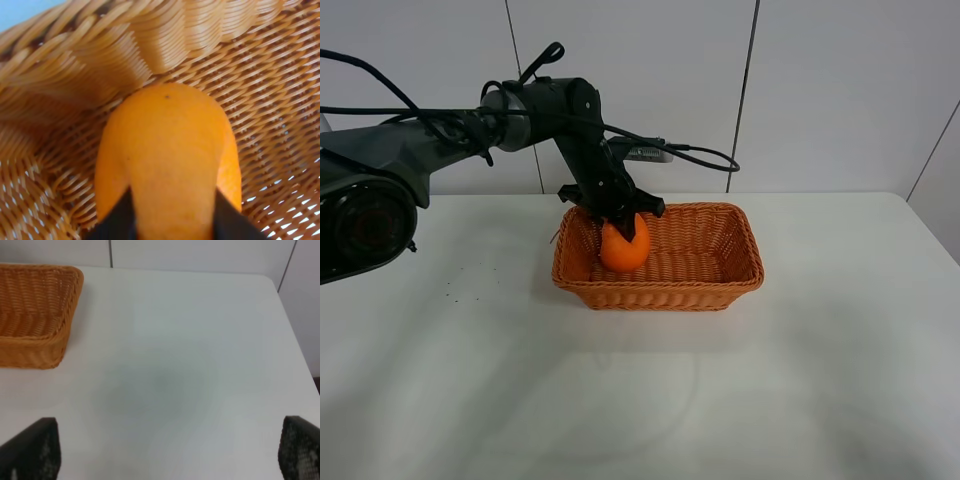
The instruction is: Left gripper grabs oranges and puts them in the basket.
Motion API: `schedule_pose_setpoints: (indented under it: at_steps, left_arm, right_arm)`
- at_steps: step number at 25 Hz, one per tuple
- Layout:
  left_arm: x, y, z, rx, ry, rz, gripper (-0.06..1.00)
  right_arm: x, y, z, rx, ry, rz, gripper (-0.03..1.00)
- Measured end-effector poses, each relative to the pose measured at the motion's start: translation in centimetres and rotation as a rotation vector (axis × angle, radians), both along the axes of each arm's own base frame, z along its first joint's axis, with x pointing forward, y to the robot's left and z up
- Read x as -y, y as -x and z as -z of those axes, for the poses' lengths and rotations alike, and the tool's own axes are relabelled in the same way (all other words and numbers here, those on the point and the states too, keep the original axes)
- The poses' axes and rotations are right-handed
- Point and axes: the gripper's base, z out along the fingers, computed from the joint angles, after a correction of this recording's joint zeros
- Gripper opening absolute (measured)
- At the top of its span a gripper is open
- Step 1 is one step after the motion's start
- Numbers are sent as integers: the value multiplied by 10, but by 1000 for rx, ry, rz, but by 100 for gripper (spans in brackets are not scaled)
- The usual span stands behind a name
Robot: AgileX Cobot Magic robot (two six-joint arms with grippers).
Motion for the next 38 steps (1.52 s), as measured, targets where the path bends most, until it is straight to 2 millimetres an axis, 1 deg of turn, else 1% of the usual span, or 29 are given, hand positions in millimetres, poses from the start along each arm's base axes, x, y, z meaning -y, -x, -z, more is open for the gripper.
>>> schedule_pose_setpoints:
  at_steps: [1,3,4,5,7,11,15,17,20,22,26,29,31,34,36,38]
  left_arm:
    - [0,0,0,-4,-2,3,44]
    - [0,1,0,-12,-6,4,67]
    - [-1,1,0,-15,-8,4,74]
    - [-1,2,-1,-23,-11,6,81]
    - [-1,3,-4,-38,-19,10,86]
    - [-1,4,-24,-44,-20,21,88]
    - [-5,7,-67,42,-2,25,89]
    - [-10,10,-94,106,-4,27,89]
    - [-18,14,-118,172,-22,20,89]
    - [-23,14,-124,186,-30,12,89]
    - [-34,9,-121,181,-50,-10,89]
    - [-55,-1,-121,180,-56,-53,89]
    - [-76,-9,-121,180,-61,-98,89]
    - [-118,-22,-121,184,-88,-184,89]
    - [-152,-30,-121,185,-105,-254,89]
    - [-181,-35,-121,188,-112,-314,88]
  right_arm:
    - [0,0,0,0,0,0,69]
    - [0,0,0,0,0,0,69]
    - [0,0,0,0,0,0,69]
    - [0,0,0,0,0,0,69]
    - [0,0,0,0,0,0,69]
    - [0,0,0,0,0,0,69]
    - [0,0,0,0,0,0,69]
    - [0,0,0,0,0,0,69]
    - [0,0,0,0,0,0,69]
    - [0,0,0,0,0,0,69]
    - [0,0,0,0,0,0,69]
    - [0,0,0,0,0,0,69]
    - [0,0,0,0,0,0,69]
    - [0,0,0,0,0,0,69]
    - [0,0,0,0,0,0,69]
    - [0,0,0,0,0,0,69]
